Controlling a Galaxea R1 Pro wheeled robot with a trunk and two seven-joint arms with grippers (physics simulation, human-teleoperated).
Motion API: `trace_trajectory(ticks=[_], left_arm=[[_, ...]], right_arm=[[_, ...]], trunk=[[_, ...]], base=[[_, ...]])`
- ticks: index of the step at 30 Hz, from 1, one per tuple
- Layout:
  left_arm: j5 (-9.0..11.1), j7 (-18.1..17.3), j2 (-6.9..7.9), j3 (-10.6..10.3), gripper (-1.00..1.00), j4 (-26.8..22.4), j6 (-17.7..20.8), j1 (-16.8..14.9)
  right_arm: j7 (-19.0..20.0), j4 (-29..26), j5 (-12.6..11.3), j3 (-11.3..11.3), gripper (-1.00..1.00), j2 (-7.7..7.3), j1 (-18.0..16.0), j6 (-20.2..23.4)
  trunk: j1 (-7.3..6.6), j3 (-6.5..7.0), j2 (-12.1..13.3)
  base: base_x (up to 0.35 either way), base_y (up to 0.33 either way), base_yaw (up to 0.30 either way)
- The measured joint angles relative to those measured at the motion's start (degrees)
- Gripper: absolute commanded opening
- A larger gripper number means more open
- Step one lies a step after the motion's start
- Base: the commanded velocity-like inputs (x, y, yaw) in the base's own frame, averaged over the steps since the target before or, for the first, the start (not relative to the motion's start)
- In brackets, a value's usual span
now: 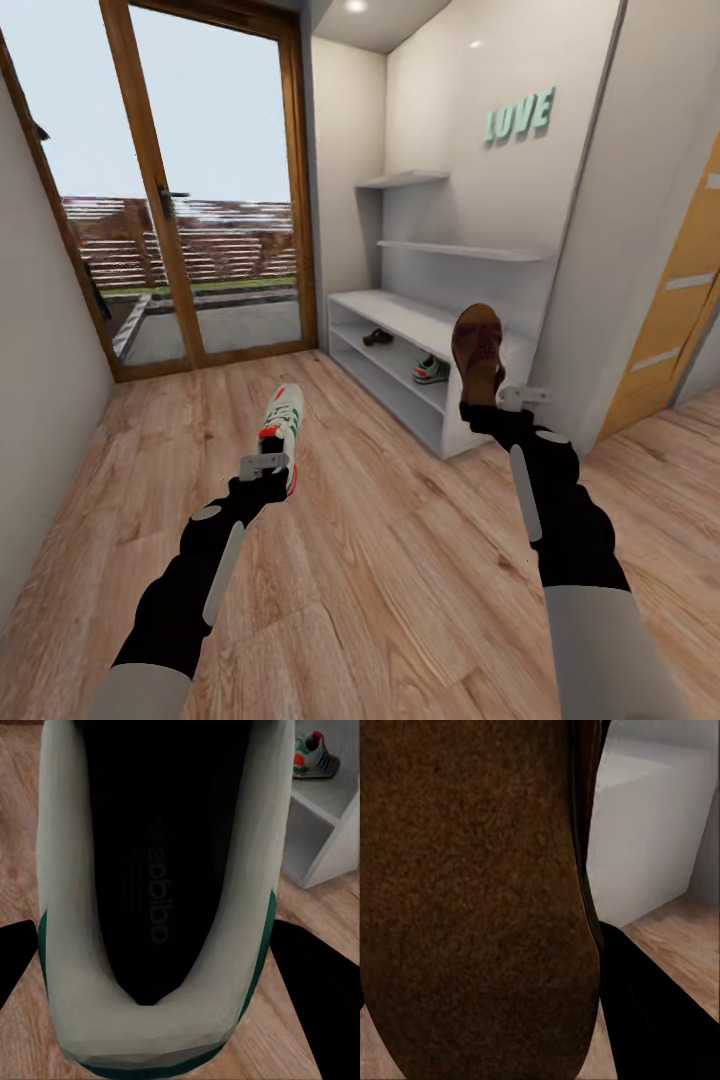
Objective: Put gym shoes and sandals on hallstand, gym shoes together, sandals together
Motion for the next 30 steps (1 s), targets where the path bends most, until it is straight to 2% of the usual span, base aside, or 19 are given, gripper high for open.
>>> trace_trajectory(ticks=[30], left_arm=[[0.0, 0.0, 0.0, 0.0, -1.0, 0.0, 0.0, 0.0]], right_arm=[[0.0, 0.1, 0.0, 0.1, -1.0, 0.0, 0.0, 0.0]], trunk=[[0.0, -0.2, 0.0]], base=[[0.29, 0.186, 0.298]])
